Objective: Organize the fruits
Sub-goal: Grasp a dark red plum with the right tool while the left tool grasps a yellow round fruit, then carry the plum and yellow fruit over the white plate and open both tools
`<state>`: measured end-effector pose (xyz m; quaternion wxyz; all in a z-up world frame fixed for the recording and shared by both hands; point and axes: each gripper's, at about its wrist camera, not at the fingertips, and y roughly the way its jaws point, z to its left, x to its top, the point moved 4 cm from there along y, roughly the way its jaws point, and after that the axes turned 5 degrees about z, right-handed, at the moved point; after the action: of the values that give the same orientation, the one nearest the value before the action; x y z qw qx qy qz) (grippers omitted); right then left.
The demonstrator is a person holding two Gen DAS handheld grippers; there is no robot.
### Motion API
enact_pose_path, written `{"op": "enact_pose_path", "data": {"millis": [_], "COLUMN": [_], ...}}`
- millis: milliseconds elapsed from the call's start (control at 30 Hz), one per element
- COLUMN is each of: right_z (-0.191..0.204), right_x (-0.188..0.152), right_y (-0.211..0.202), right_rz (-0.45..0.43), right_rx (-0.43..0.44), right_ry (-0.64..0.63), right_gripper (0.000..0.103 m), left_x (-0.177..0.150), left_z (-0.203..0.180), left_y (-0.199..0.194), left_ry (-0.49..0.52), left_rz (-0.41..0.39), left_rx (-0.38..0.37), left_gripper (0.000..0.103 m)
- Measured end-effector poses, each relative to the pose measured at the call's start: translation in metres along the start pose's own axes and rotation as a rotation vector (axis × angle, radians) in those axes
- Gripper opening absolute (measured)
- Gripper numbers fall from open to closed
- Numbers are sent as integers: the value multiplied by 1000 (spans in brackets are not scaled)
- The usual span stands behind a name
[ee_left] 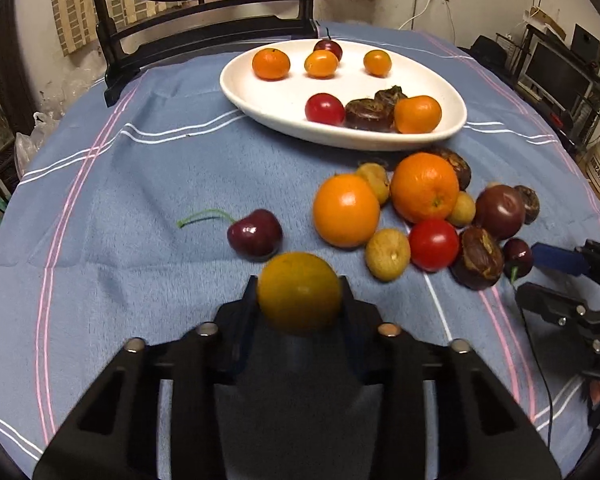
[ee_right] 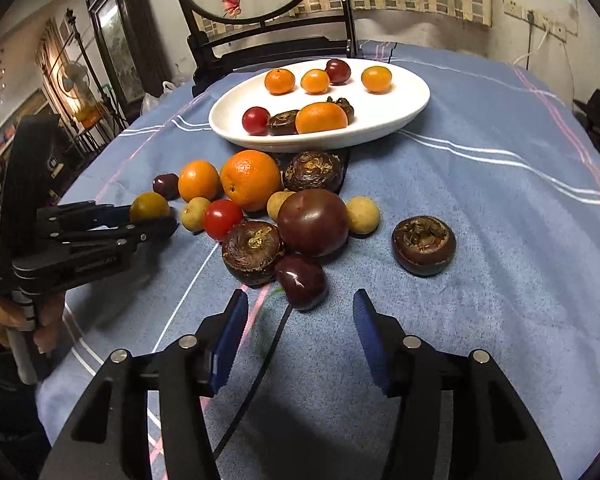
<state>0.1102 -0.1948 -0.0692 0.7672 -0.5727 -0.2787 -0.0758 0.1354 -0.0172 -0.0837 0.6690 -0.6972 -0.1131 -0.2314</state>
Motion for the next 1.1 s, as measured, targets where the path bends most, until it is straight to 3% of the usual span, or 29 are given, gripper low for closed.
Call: {"op": "enact_pose_path", "data": {"millis": [267, 500, 600, 833, 967, 1100], "right_z": [6, 23, 21, 15, 21, 18], "right_x": [1, 13, 18, 18, 17, 15], "right_y": [3, 12, 13, 13, 15, 3], "right_rz": [9, 52, 74, 78, 74, 50], "right_rx": [-14, -70, -54, -47, -36, 15], "right_ry": [-23, -144, -160, -189, -210, -172], "right_gripper": [55, 55, 43, 39, 32, 28], "left_x": [-1, -3, -3, -1, -1, -2], "left_z": [-4, -3, -2, 1, -3, -7], "left_y": [-11, -19, -23, -26, -24, -26], "left_ry": [12, 15, 25, 27, 31, 52], "left_rz": [-34, -45, -49, -56, -45, -48], "left_rx": [-16, -35, -29, -22, -29, -26], "left_gripper": [36, 36, 36, 36, 36, 36]}}
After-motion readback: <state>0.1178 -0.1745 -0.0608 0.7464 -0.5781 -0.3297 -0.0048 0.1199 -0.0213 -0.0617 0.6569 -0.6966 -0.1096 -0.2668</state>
